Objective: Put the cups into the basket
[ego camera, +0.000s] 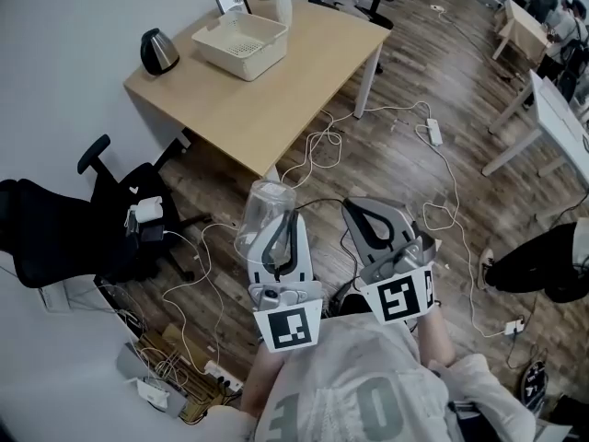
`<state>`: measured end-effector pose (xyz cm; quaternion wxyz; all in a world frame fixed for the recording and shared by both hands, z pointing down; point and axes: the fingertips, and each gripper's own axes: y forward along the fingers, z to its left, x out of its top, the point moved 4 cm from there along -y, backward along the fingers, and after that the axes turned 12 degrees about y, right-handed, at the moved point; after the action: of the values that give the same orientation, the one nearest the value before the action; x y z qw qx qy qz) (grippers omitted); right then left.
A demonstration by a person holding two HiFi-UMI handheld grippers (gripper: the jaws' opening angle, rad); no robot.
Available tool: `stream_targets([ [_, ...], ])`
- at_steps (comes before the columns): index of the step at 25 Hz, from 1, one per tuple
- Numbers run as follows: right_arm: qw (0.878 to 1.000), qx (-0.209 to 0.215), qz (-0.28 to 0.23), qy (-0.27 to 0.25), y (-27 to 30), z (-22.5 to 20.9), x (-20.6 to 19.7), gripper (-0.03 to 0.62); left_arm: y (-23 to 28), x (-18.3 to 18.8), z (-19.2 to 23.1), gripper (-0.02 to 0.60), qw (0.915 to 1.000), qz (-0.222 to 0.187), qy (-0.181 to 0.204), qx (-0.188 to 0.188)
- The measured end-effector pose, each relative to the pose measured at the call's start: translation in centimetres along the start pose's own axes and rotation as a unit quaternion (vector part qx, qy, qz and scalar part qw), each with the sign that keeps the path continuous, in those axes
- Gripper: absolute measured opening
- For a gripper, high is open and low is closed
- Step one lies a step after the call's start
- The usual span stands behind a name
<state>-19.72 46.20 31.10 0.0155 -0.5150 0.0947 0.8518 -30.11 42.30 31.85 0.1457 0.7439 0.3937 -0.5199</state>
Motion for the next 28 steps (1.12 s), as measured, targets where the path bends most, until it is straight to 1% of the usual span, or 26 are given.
stream_targets([
  [3,1.000,-0.005,-0.006,0.002,0.9,0.2,0.5,-0.002,0.2,-0.2,1.2,0.044,0.9999,-0.012,-0.004,0.005],
  [5,1.000,-0.005,-0.006,-0.002,1.3,0.1,0.8,-0.002,0.5,-0.6,1.9,0.044,0.9997,-0.008,-0.020,0.012],
  [7,1.000,-0.001,0.001,-0.003,1.4,-0.1,0.6,-0.002,0.8,-1.0,2.2,0.044,0.9996,-0.001,-0.026,0.015],
  [12,1.000,0.004,-0.001,0.006,2.2,-1.6,-0.8,-0.002,2.3,-1.2,1.8,0.044,0.9996,0.007,-0.017,0.022],
  [14,1.000,0.010,-0.001,0.010,3.2,-2.5,-1.6,-0.002,3.3,-1.6,1.5,0.044,0.9997,0.014,-0.005,0.021],
  [16,1.000,0.020,-0.007,0.010,4.7,-3.6,-2.1,-0.002,4.8,-2.0,1.4,0.044,0.9993,0.025,-0.002,0.028],
  [18,0.999,0.033,-0.018,0.007,6.1,-5.1,-2.4,-0.002,6.6,-2.3,1.3,0.044,0.9985,0.035,-0.008,0.042],
  [21,0.998,0.052,-0.036,0.014,8.0,-8.2,-3.4,-0.002,9.9,-2.6,0.7,0.044,0.9973,0.040,0.007,0.061],
  [23,0.997,0.070,-0.036,0.011,9.5,-10.1,-4.5,-0.002,12.3,-2.9,0.2,0.044,0.9958,0.047,0.010,0.078],
  [26,0.994,0.099,-0.039,0.000,11.2,-13.1,-5.7,-0.002,15.7,-3.1,-0.7,0.044,0.9922,0.058,-0.011,0.110],
  [28,0.992,0.117,-0.047,-0.005,12.3,-15.0,-6.3,-0.002,17.8,-2.9,-1.1,0.044,0.9893,0.061,-0.013,0.132],
])
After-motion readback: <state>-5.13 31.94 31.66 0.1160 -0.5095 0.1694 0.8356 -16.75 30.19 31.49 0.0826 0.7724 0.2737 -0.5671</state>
